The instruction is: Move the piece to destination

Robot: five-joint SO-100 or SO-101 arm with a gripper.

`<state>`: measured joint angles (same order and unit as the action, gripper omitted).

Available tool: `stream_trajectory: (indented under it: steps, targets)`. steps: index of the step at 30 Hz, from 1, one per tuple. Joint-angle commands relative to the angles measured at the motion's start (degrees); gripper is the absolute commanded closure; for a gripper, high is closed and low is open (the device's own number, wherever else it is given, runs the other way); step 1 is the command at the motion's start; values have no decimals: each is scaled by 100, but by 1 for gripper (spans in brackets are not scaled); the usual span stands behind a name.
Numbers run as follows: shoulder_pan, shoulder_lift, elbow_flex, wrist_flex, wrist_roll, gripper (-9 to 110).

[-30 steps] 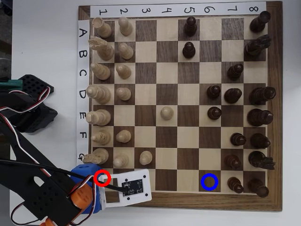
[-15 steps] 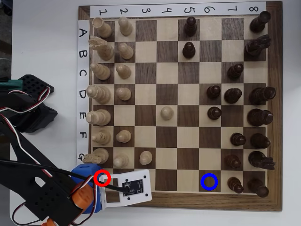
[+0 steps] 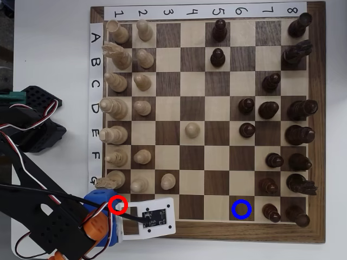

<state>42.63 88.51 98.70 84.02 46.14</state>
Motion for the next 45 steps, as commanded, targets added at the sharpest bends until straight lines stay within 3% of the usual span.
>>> stream_trajectory:
  steps: [1,19,45]
  targets:
    - [-97,26,-220,-185,229,99]
    - [-35,114,-624,-185,299,101]
    - [79,536,-2514,1063,246,101]
